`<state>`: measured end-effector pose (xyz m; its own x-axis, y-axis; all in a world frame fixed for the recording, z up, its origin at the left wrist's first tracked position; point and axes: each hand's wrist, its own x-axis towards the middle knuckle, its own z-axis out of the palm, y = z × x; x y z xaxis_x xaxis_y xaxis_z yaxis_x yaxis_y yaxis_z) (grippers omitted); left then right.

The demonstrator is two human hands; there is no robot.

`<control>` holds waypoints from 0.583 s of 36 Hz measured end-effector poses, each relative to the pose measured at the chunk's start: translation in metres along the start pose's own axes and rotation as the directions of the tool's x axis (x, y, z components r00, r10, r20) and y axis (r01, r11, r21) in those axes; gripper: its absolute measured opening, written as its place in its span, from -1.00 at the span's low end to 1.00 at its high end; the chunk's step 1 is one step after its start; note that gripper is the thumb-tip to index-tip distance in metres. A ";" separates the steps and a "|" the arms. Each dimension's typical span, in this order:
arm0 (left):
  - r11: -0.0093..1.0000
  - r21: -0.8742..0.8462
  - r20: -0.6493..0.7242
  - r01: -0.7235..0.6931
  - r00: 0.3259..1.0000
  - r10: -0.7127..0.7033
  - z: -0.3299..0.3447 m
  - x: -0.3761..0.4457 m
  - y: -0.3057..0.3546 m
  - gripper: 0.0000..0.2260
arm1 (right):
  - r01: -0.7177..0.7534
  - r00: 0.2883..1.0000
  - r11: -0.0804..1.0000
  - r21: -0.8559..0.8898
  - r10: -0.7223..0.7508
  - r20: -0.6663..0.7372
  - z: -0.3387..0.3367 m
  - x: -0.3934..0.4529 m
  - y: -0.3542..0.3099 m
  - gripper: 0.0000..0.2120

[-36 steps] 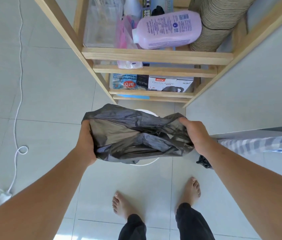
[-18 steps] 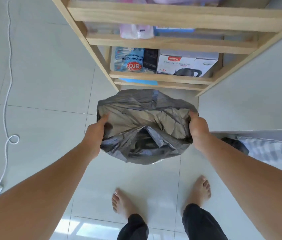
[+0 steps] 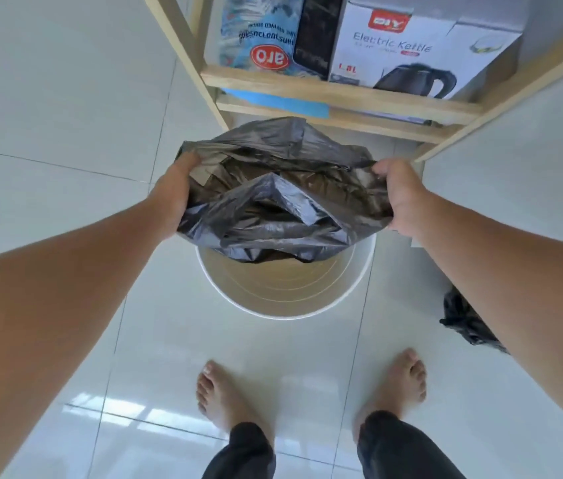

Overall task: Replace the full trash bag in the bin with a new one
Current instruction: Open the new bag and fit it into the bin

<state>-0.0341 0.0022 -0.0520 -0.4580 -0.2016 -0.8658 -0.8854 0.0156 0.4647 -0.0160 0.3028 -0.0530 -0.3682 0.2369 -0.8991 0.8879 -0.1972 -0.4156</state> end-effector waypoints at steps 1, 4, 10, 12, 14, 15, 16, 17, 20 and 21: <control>1.000 0.001 -0.003 -0.005 1.000 0.005 -0.003 0.002 -0.003 -0.48 | -0.004 1.000 1.000 -0.025 0.004 -0.004 -0.002 0.002 0.004 -0.77; 1.000 0.026 -0.099 -0.003 0.995 0.006 -0.012 0.006 -0.015 -0.46 | -0.054 0.997 0.995 -0.083 0.050 -0.060 -0.010 0.003 0.015 -0.69; 0.998 0.057 -0.141 0.037 0.990 -0.028 -0.018 -0.005 -0.016 -0.83 | -0.083 0.996 0.994 -0.070 0.080 -0.045 -0.017 -0.006 0.011 -0.89; 0.994 0.107 -0.101 0.027 0.995 -0.016 -0.021 0.001 -0.010 -0.74 | -0.038 0.999 0.997 -0.067 0.037 -0.019 -0.016 -0.005 0.004 -0.88; 0.986 0.146 -0.020 -0.076 0.997 0.079 -0.022 0.007 -0.003 -0.64 | 0.003 1.000 0.999 -0.053 -0.004 -0.008 -0.016 0.000 0.000 -0.85; 0.972 0.160 0.009 -0.169 0.985 0.170 -0.022 0.008 0.002 -0.65 | 0.025 1.000 0.999 -0.037 -0.025 -0.008 -0.016 0.003 -0.002 -0.83; 0.948 0.177 0.019 -0.263 0.964 0.264 -0.022 0.011 0.005 -0.66 | 0.058 0.998 0.998 -0.026 -0.058 -0.007 -0.015 0.005 -0.004 -0.83; 0.919 0.194 0.028 -0.343 0.938 0.344 -0.021 0.011 0.009 -0.63 | 0.101 0.995 0.995 -0.013 -0.101 0.004 -0.014 0.007 -0.006 -0.83; 0.841 0.241 0.109 -0.484 0.875 0.472 -0.012 0.009 0.019 -0.60 | 0.307 0.951 0.950 -0.065 -0.308 -0.010 -0.011 0.015 -0.011 -0.86; 0.827 0.274 0.122 -0.491 0.871 0.477 -0.010 0.009 0.023 -0.64 | 0.391 0.918 0.915 -0.099 -0.395 -0.025 -0.011 0.018 -0.011 -0.83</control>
<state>-0.0581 -0.0087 -0.0468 -0.8304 -0.0482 -0.5551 -0.5290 0.3807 0.7584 -0.0297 0.3199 -0.0629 -0.6818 0.3192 -0.6582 0.6961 0.0067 -0.7179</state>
